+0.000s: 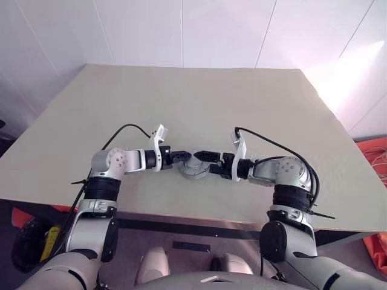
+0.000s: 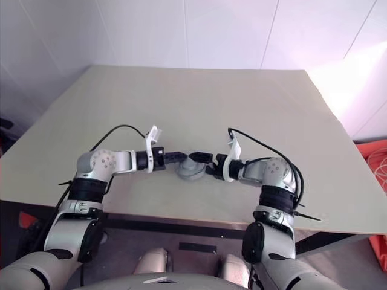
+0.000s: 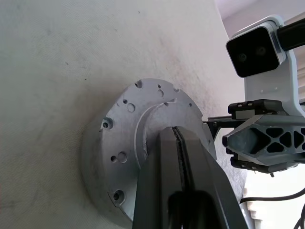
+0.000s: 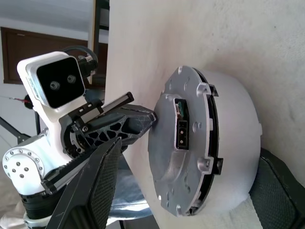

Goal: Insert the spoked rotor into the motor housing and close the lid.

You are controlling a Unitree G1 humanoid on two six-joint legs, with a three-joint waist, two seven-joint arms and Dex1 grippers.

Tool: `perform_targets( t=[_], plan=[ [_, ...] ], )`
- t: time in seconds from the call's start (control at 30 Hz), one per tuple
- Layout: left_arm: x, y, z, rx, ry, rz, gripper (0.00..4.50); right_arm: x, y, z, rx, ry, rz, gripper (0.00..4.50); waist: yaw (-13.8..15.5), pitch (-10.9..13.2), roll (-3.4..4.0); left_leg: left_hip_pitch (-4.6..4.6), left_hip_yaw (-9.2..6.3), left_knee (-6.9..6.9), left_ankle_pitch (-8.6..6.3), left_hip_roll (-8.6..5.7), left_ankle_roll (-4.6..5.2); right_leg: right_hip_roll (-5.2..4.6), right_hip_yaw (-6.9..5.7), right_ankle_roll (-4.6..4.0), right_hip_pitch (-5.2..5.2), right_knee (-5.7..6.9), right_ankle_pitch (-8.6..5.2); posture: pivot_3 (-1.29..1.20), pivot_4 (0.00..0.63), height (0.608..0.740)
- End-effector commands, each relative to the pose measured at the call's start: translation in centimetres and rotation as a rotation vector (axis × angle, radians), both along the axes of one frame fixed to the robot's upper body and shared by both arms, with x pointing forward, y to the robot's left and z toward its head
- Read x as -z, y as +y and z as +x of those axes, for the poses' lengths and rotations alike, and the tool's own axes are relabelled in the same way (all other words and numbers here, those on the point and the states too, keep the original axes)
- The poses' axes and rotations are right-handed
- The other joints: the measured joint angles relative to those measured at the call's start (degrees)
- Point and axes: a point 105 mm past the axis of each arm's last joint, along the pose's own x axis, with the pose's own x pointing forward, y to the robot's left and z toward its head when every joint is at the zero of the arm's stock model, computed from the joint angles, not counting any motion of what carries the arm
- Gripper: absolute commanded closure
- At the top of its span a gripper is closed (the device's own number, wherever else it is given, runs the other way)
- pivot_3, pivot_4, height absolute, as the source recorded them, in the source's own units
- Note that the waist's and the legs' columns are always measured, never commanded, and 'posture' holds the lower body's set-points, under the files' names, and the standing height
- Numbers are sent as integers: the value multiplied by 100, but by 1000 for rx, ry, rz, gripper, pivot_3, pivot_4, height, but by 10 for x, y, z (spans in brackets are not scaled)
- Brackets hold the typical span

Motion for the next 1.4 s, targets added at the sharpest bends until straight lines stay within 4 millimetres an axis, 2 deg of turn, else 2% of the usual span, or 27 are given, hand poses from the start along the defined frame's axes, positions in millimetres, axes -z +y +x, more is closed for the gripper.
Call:
perform_targets(
  t=[0.03,0.13,0.37,0.53,0.63,0.8,0.87,1.17,1.4],
  plan=[
    [11,6,-2,-21,27,55,4500,-28,22,12,-27,-80,84,24,-16,0,0,0,1,-2,0,0,-1,0,0,0,-2,0,0,0,0,740],
    [11,6,-2,-25,26,54,4500,-33,28,13,-41,-100,89,24,-48,0,0,-13,0,-3,1,-4,-2,0,0,-2,-12,0,1,0,0,740],
    [10,6,1,-35,19,53,4500,-31,48,4,-95,-102,105,24,-129,0,0,-45,-4,-5,1,-6,-1,0,0,-35,-36,-1,20,0,0,740],
    [10,8,1,-41,15,53,4500,-30,46,1,-114,-113,87,24,-125,0,0,-48,-4,-6,1,-6,-1,1,0,-37,-42,-1,20,0,0,740],
    [10,8,1,-43,15,54,4500,-28,41,3,-105,-115,62,584,-118,0,0,-48,-4,-6,1,-8,-1,0,0,-37,-43,-1,21,0,0,740],
    [10,9,2,-46,11,54,4500,-26,39,3,-107,-120,49,2090,-103,0,0,-49,-7,-6,1,-10,-1,0,0,-38,-43,0,22,0,0,740],
    [10,8,2,-48,8,54,4500,-26,37,4,-108,-124,46,2384,-102,0,0,-49,-8,-6,1,-11,-1,0,0,-38,-43,1,23,0,0,740],
    [9,9,5,-58,-1,56,4500,-25,31,9,-82,-132,32,2385,-75,0,0,-52,-12,-3,1,-15,0,-1,0,-38,-43,1,23,0,0,740],
    [1,12,11,-91,-31,14,4500,-28,27,14,-53,-142,40,2385,-65,0,0,-55,-13,6,1,-15,0,-2,0,-38,-42,6,24,0,0,740]
  ],
)
